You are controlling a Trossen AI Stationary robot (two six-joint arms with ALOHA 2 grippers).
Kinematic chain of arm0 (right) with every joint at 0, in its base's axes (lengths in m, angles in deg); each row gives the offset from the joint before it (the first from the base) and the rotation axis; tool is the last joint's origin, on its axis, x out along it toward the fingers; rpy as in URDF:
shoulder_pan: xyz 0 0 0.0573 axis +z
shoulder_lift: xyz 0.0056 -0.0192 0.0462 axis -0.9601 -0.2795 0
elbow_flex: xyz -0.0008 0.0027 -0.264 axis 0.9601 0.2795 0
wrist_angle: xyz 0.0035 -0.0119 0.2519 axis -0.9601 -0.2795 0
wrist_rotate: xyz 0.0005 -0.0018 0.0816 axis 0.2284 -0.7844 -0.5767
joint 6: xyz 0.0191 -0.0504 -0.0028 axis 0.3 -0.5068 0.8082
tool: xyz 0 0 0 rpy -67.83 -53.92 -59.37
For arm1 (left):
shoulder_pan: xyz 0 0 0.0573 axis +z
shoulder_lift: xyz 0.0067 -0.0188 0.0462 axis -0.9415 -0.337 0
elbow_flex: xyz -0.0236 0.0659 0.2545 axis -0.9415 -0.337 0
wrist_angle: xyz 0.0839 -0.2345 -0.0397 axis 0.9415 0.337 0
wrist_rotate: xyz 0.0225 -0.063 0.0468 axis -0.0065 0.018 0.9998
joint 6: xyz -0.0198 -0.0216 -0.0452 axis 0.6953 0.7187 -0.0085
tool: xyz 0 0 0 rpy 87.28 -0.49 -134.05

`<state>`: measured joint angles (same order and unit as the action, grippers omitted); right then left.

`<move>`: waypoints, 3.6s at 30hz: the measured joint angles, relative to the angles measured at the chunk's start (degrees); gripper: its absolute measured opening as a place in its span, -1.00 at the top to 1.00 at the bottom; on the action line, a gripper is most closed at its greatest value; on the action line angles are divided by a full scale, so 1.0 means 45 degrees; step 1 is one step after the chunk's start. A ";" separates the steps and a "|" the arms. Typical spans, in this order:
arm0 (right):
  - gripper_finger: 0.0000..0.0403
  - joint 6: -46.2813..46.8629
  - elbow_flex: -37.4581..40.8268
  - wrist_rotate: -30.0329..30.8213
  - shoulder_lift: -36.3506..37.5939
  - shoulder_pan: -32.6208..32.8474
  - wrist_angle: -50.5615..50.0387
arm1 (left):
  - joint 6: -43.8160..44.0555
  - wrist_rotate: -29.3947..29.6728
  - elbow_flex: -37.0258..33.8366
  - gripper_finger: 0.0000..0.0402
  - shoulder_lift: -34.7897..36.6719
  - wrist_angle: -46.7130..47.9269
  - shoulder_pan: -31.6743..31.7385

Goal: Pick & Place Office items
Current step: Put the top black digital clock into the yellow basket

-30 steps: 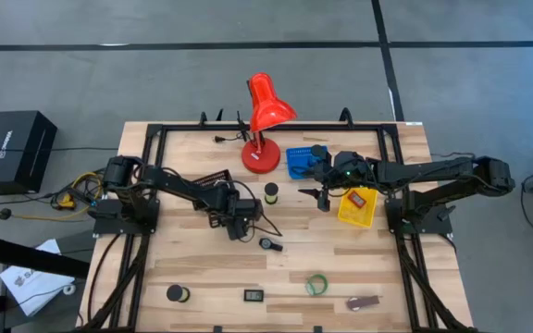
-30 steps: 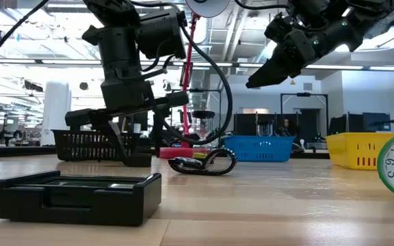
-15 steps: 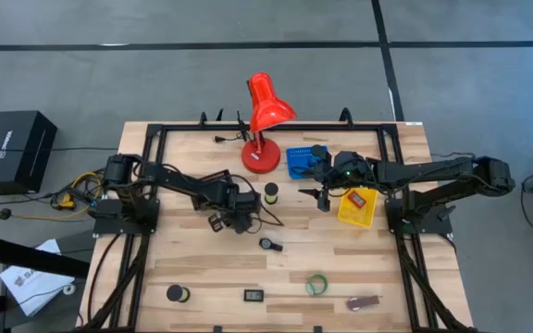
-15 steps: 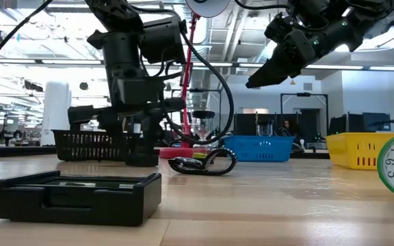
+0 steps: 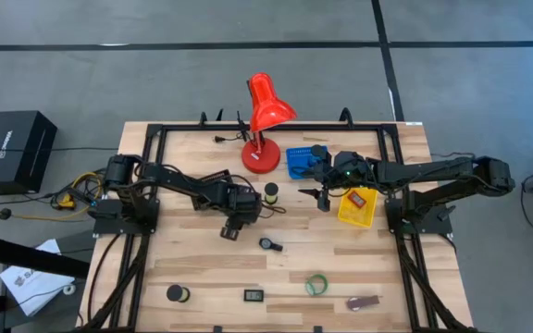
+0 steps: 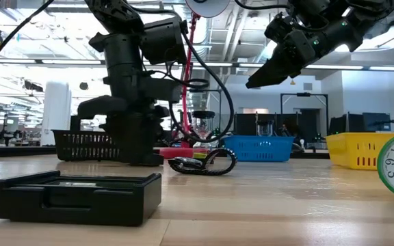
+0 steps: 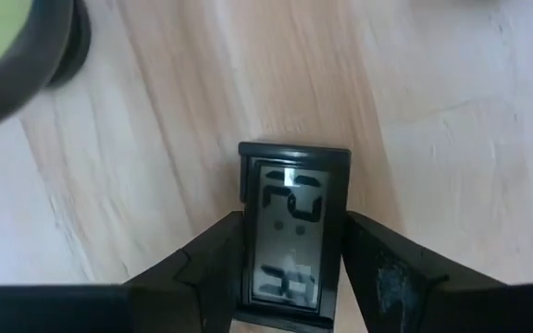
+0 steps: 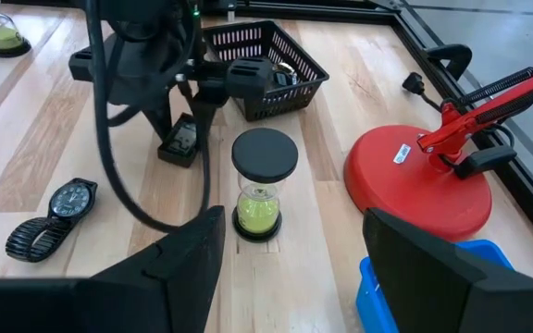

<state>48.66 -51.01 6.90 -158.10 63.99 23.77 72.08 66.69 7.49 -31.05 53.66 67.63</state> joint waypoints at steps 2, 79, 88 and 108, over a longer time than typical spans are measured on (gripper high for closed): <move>-0.24 0.0002 -0.0005 0.0004 0.0000 0.0000 0.0000 | 0.0254 -0.0003 0.0000 0.12 0.0000 0.0005 -0.0005; -0.24 0.1214 -0.1064 -0.0062 -0.3240 0.1388 0.2197 | 0.1596 0.2930 0.0015 0.26 0.2569 -0.6576 -0.0117; -0.24 0.0314 -0.1054 -0.0022 -0.3235 0.1739 0.3201 | 0.1558 0.2935 0.0000 0.24 0.2569 -0.6645 -0.0117; 0.24 0.0314 -0.1054 0.0012 -0.3235 0.1742 0.3147 | 0.1568 0.2945 -0.0010 0.25 0.2565 -0.6722 -0.0117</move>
<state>50.07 -55.75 6.96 -172.66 71.82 37.93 79.14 79.95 7.45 -19.50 23.41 67.11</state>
